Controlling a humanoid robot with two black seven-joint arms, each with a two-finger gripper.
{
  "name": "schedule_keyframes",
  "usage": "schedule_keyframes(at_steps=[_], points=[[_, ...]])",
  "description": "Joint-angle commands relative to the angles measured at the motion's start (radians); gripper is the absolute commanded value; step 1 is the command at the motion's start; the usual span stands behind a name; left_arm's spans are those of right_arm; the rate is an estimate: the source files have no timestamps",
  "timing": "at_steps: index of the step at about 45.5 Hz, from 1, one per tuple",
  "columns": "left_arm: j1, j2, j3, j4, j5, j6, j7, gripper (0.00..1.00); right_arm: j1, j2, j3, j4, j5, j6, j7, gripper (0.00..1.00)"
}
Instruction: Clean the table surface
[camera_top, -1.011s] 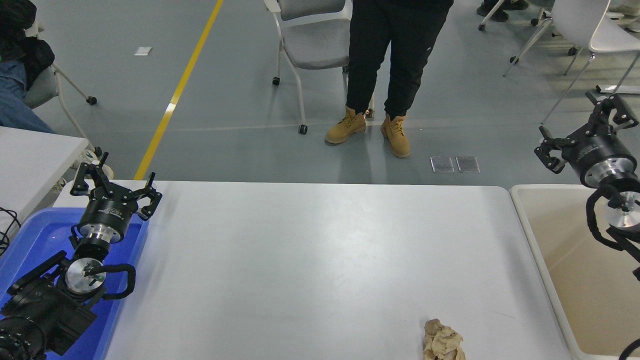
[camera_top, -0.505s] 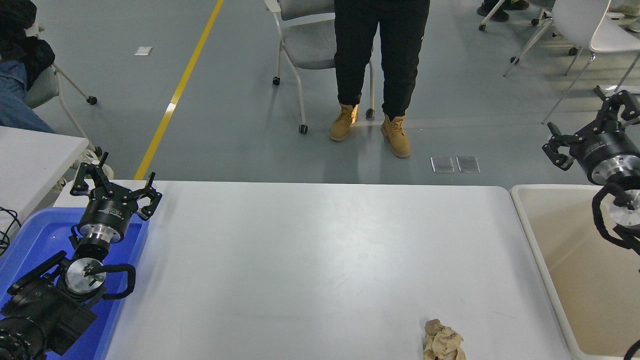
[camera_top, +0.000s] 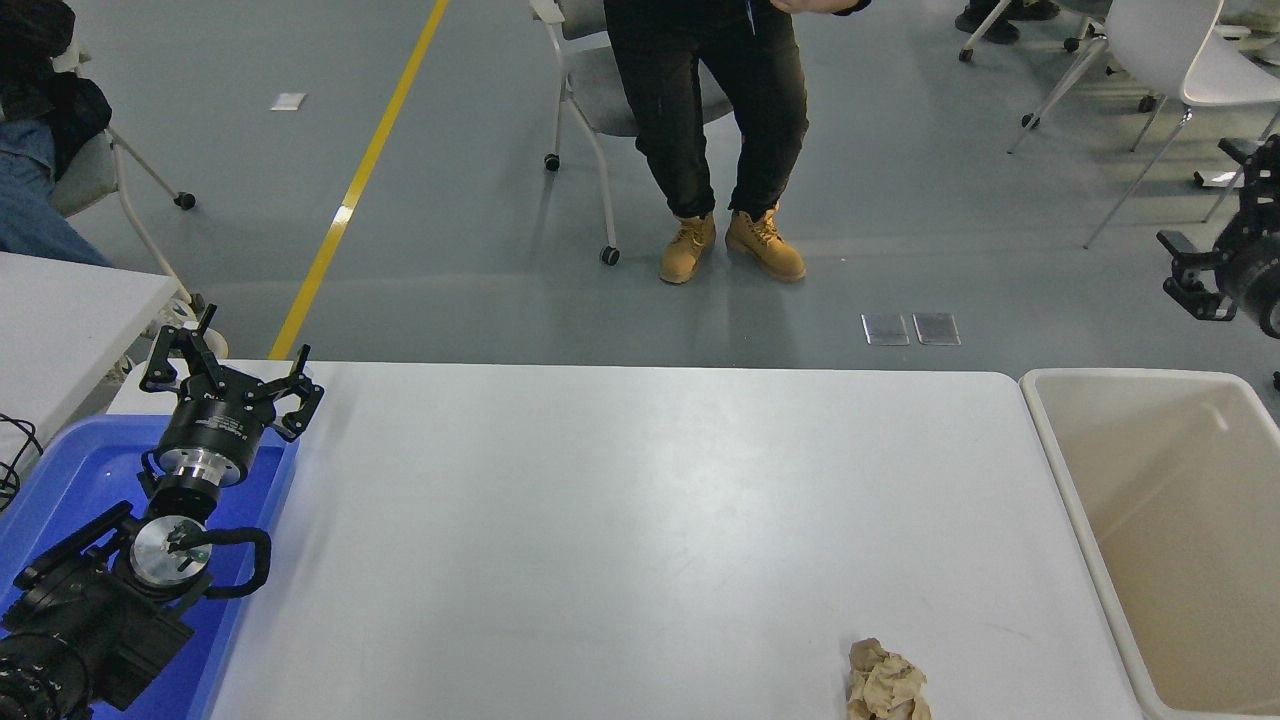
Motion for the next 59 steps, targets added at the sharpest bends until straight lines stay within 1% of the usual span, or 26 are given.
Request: schedule_keyframes(at_steps=[1,3,8,14,17,23,31,36,43,46,51,59], points=[[0.000,0.000,0.000,0.001,0.000,0.000,0.001,1.00,0.141,-0.014,-0.197,0.006,-0.450,0.128,0.004,0.98],[0.000,0.000,0.000,0.001,0.000,0.000,-0.001,1.00,0.171,-0.014,-0.207,0.008,-0.489,0.177,0.004,0.98],[0.000,0.000,0.000,0.001,0.000,0.000,-0.001,1.00,0.254,-0.017,-0.229,0.026,-0.558,0.344,0.005,0.98],[0.000,0.000,0.000,0.001,0.000,0.000,-0.001,1.00,0.322,-0.032,-0.237,0.078,-0.608,0.525,0.004,0.98],[0.000,0.000,0.000,0.001,0.000,0.000,0.001,1.00,0.334,-0.039,-0.253,0.097,-0.653,0.584,0.004,0.98],[0.000,0.000,0.000,0.001,0.000,0.000,-0.001,1.00,0.335,-0.045,-0.328,0.167,-0.834,0.598,0.004,0.98],[0.000,0.000,0.000,0.001,0.000,0.000,0.001,1.00,0.342,-0.098,-0.422,0.388,-1.005,0.598,0.002,0.98],[0.000,0.000,0.000,-0.001,0.000,0.000,-0.001,1.00,0.337,-0.095,-0.433,0.473,-1.136,0.596,0.001,0.98],[0.000,0.000,0.000,0.001,0.000,0.000,0.001,1.00,0.323,-0.079,-0.453,0.565,-1.271,0.598,0.001,0.98],[0.000,0.000,0.000,0.001,0.000,0.000,-0.001,1.00,0.319,-0.063,-0.453,0.601,-1.302,0.596,0.001,0.98],[0.000,0.000,0.000,-0.001,0.000,0.000,0.001,1.00,0.312,-0.049,-0.453,0.641,-1.306,0.595,-0.001,0.98],[0.000,0.000,0.000,-0.001,0.000,0.000,-0.001,1.00,0.270,0.007,-0.447,0.635,-1.311,0.591,-0.002,0.98]])
